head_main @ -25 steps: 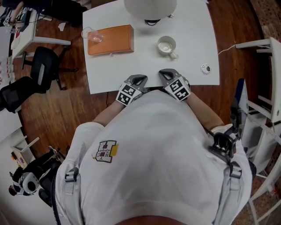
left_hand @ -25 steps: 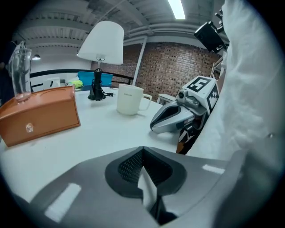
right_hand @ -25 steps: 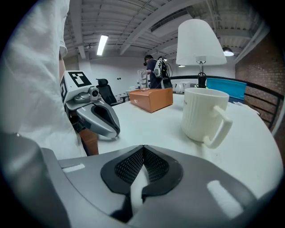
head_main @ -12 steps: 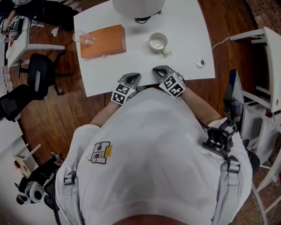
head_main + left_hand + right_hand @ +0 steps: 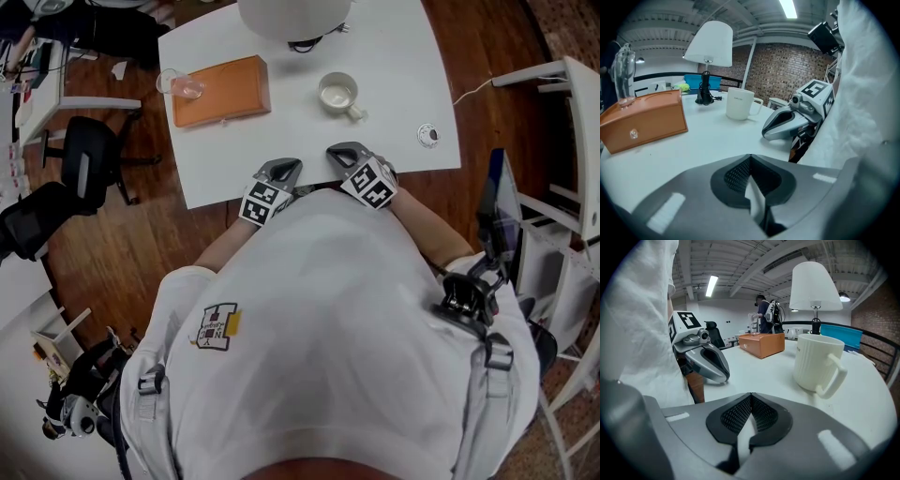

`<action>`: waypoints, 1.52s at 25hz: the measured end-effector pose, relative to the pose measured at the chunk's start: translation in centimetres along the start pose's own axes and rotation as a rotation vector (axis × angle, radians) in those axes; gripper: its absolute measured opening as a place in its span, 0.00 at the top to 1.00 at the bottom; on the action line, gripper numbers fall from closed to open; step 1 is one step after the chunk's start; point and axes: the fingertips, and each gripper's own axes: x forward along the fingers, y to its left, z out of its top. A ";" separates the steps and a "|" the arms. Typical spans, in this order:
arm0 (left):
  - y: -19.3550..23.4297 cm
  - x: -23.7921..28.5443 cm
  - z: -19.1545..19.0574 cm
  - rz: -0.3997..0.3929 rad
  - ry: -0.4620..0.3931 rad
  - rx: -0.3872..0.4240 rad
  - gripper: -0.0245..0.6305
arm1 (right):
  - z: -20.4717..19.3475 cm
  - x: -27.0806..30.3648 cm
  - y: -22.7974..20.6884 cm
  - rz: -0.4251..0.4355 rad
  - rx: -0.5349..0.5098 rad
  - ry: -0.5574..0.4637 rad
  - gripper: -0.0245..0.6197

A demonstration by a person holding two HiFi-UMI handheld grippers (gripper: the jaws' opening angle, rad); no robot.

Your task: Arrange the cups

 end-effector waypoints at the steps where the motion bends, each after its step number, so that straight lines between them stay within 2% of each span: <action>1: 0.0 0.0 0.0 0.001 0.001 0.000 0.96 | 0.0 0.0 0.0 0.002 -0.001 0.001 0.96; 15: 0.1 0.1 -0.1 0.018 0.008 0.001 0.96 | 0.1 -0.2 -0.1 0.009 -0.001 -0.008 0.96; 19: 0.6 0.1 0.7 0.032 -0.011 -0.045 0.96 | 0.7 -1.7 -2.0 -0.047 0.048 -0.051 0.96; 25: 0.9 2.6 5.8 0.034 -0.074 -0.004 0.96 | 0.4 -4.1 -4.9 -0.103 0.069 -0.075 0.96; 29: 1.3 4.9 8.1 0.041 -0.064 0.039 0.96 | -0.3 -5.4 -7.1 -0.144 0.094 -0.080 0.96; 33: 0.0 6.8 9.1 0.015 -0.033 0.086 0.96 | -1.2 -6.6 -10.0 -0.190 0.128 -0.085 0.96; 38: -1.1 8.4 9.0 0.006 -0.013 0.075 0.96 | -1.1 -7.0 -12.8 -0.200 0.118 -0.096 0.96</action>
